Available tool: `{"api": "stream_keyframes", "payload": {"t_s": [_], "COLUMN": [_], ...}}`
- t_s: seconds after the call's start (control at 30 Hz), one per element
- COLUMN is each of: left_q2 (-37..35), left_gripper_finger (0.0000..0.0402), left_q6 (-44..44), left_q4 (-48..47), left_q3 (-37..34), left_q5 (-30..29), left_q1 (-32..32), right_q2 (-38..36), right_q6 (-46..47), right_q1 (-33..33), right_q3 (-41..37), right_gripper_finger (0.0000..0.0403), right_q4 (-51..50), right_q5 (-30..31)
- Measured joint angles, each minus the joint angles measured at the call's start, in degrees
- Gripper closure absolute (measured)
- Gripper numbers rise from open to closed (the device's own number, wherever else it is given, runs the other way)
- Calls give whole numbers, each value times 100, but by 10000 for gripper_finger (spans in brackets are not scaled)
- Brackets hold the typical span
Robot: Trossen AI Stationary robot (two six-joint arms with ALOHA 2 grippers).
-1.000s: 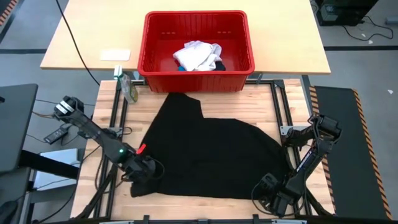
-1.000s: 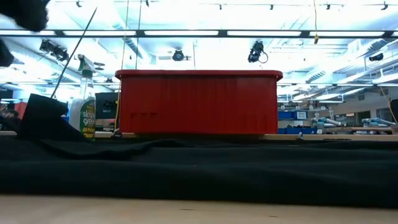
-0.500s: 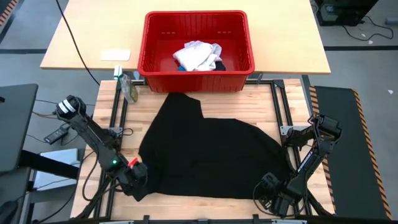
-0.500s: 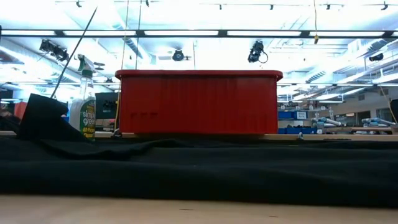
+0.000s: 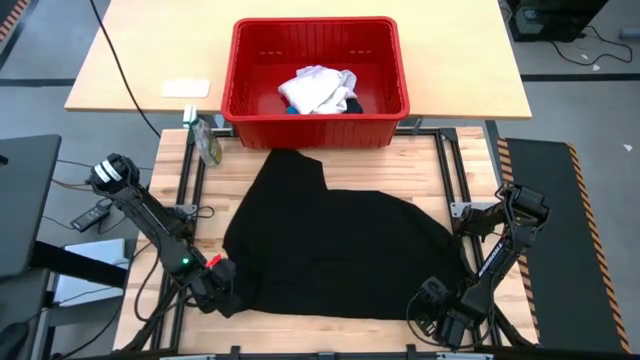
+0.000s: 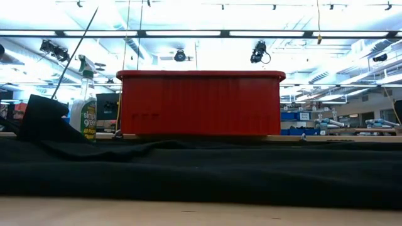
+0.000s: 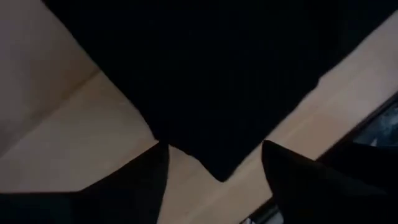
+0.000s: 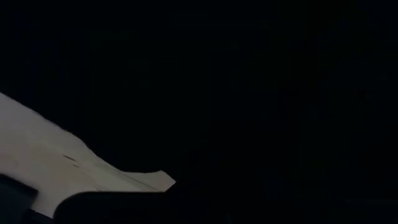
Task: Fold laundry
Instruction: Fold the black shirt on the table
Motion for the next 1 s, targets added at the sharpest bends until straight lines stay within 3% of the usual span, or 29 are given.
{"api": "stream_keyframes", "payload": {"t_s": [0.23, 0.33, 0.53, 0.77, 1.0], "left_q2": [142, 310, 339, -207, -463], "left_gripper_finger": [282, 319, 388, 397, 385], "left_q6": [301, 431, 454, 579, 962], "left_q4": [370, 579, -44, -1914, -1829], "left_q3": [0, 2, 2, 457, 522], "left_q5": [-20, 2, 793, 887, 1015], "left_q1": [-25, -64, 2, -9, -59], "right_q2": [0, 0, 0, 0, 0], "right_q6": [18, 49, 131, -177, -209], "right_q1": [0, 0, 0, 129, 318], "right_q3": [0, 0, 0, 0, 0], "right_gripper_finger": [387, 387, 387, 393, 395], "right_q4": [-4, -29, -63, -41, 66], "right_q5": [22, 26, 67, -101, -179]}}
